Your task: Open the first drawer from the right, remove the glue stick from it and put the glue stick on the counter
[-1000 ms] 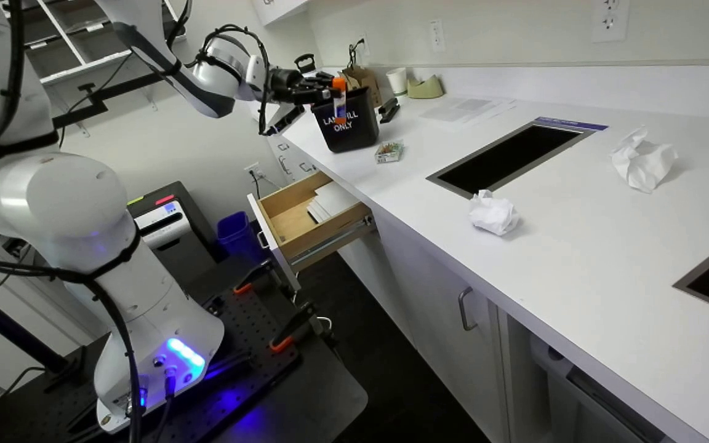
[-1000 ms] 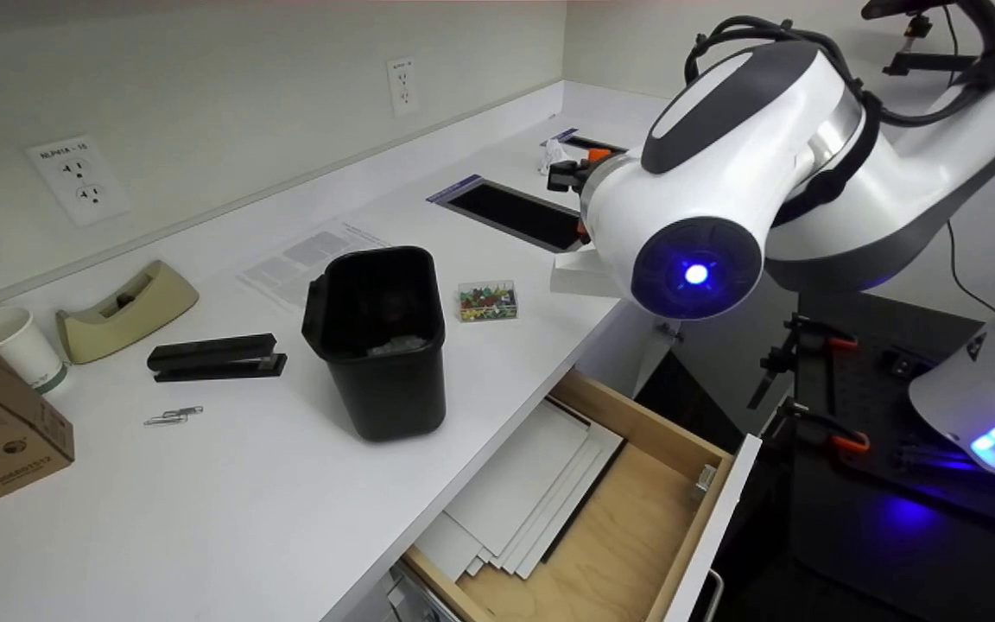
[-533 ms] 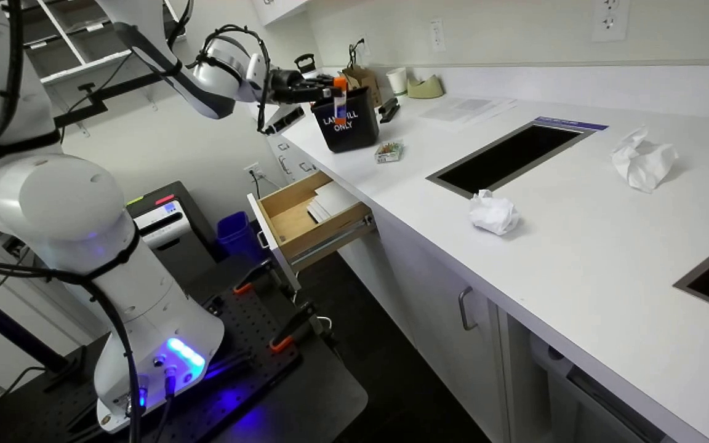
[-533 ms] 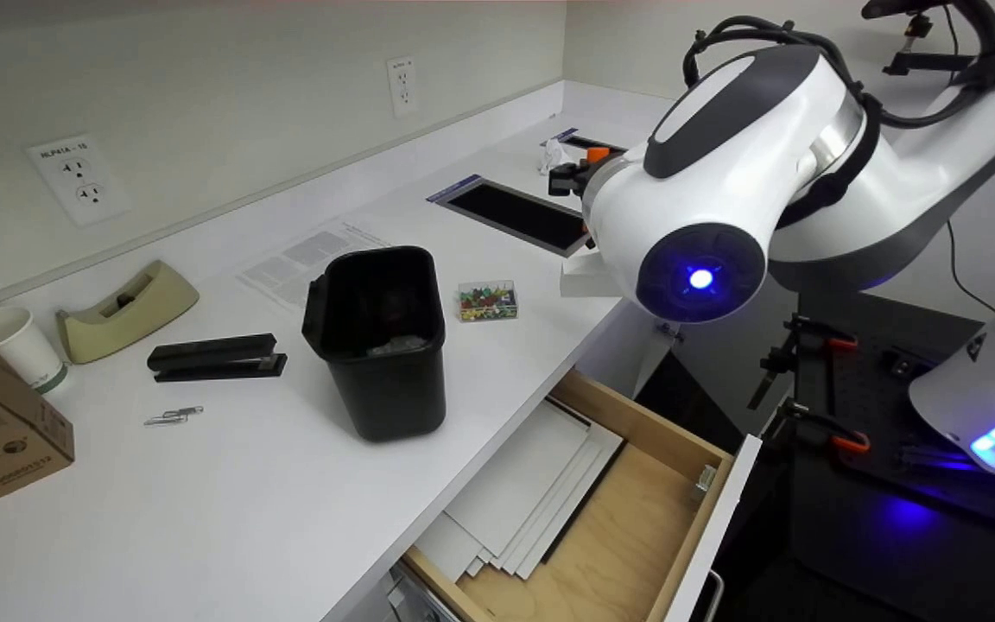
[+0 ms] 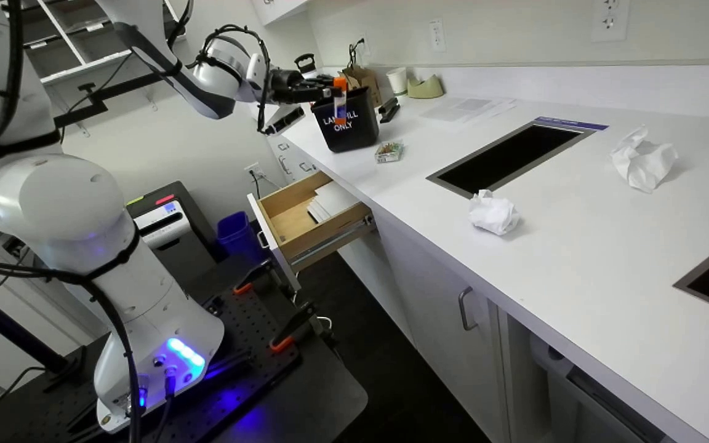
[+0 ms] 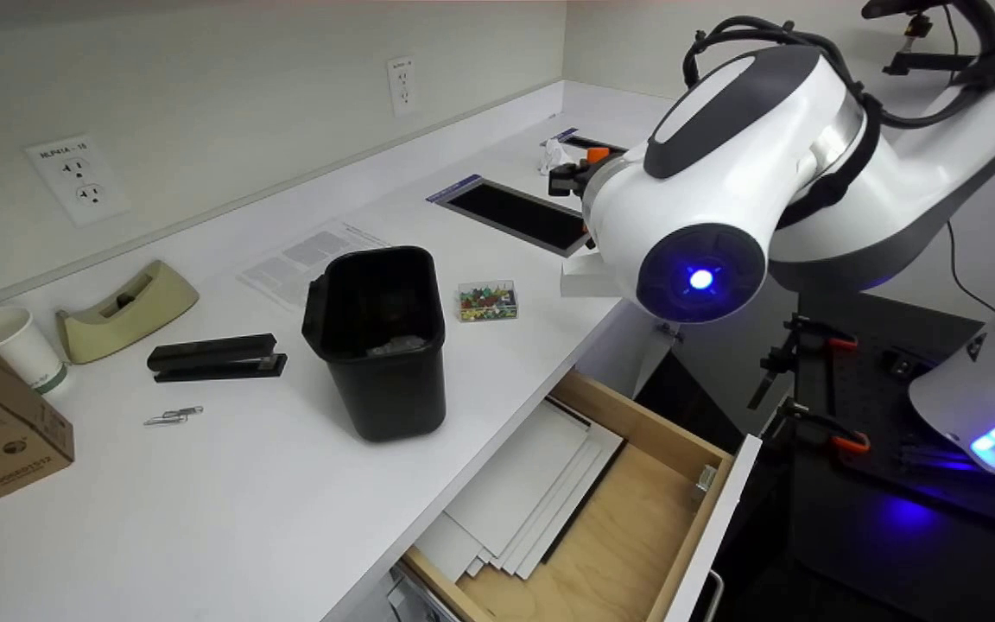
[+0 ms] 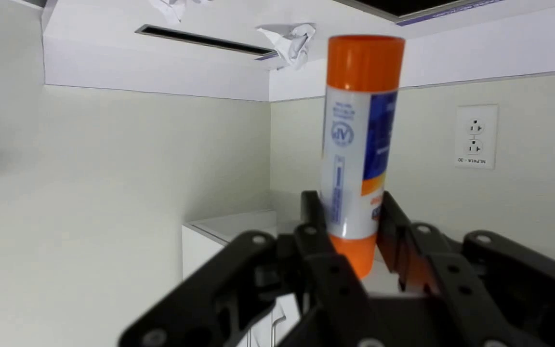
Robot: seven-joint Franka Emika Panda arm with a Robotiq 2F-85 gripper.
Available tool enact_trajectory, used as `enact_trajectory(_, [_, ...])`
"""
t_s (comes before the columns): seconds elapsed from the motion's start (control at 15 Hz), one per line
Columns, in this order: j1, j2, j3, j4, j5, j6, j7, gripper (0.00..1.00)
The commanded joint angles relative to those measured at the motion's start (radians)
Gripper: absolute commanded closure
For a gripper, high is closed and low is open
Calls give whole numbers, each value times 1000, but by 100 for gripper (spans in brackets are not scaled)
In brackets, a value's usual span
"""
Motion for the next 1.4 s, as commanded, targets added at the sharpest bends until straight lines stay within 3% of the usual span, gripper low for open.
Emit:
enact_trajectory(0.0, [-29,2,32,2,-3,-6,1,69])
enact_trajectory(0.07, [-29,2,32,2,-3,-6,1,69])
enact_trajectory(0.13, [-23,8,31,-3,-14,-29,25,92])
enact_trajectory(0.67, [-7,152,45,16,-89,-60,207,92])
enact_trajectory(1.33, [-13,313,34,96,-226,-64,220,92])
